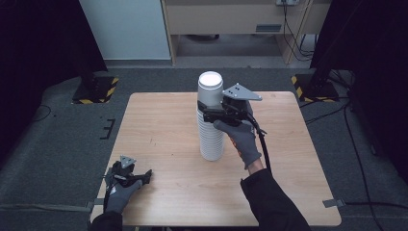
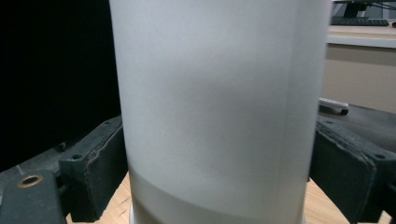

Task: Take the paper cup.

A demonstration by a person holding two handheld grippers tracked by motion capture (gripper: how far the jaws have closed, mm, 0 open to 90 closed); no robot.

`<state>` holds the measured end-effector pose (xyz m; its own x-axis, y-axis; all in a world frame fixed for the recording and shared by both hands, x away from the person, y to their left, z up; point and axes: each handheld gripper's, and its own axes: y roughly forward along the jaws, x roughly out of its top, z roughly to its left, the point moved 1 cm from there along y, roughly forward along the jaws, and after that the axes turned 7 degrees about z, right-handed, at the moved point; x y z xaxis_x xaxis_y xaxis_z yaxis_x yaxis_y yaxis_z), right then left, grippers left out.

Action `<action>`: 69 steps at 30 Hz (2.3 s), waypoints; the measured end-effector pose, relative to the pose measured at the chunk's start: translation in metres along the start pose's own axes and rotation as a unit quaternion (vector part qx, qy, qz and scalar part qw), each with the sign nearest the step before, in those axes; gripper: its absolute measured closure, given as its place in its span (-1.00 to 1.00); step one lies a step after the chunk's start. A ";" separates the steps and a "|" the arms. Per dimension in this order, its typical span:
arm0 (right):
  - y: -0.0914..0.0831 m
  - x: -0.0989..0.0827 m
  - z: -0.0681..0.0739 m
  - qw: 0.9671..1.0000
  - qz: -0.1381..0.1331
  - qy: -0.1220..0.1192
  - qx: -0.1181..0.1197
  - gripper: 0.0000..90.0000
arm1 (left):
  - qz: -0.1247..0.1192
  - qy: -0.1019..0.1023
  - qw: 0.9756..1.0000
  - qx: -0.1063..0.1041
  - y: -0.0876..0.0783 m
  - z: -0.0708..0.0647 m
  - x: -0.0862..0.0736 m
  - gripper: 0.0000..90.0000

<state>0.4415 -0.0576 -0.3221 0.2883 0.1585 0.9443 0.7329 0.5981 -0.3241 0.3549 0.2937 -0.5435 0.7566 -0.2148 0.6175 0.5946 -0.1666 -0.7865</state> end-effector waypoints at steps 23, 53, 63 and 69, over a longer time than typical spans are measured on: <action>0.005 0.000 0.001 1.000 0.005 -0.001 -0.007 -0.70 | 0.000 0.000 1.000 0.000 0.000 0.000 0.000 -0.89; -0.014 0.033 0.001 0.998 -0.057 0.020 0.024 -0.69 | 0.000 0.000 1.000 0.000 0.000 0.000 0.000 -0.89; -0.021 0.042 0.000 0.996 -0.079 0.029 0.025 -0.69 | 0.000 0.000 1.000 -0.001 0.000 0.000 0.000 -0.89; -0.027 0.047 -0.003 0.994 -0.097 0.040 0.027 -0.69 | 0.000 0.000 1.000 -0.001 0.000 0.000 0.000 -0.89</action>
<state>0.4371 -0.0685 -0.2694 0.1950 -0.0252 0.9805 0.7461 0.6527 -0.1316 0.3549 0.2937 -0.5435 0.7568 -0.2148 0.6174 0.5942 -0.1678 -0.7867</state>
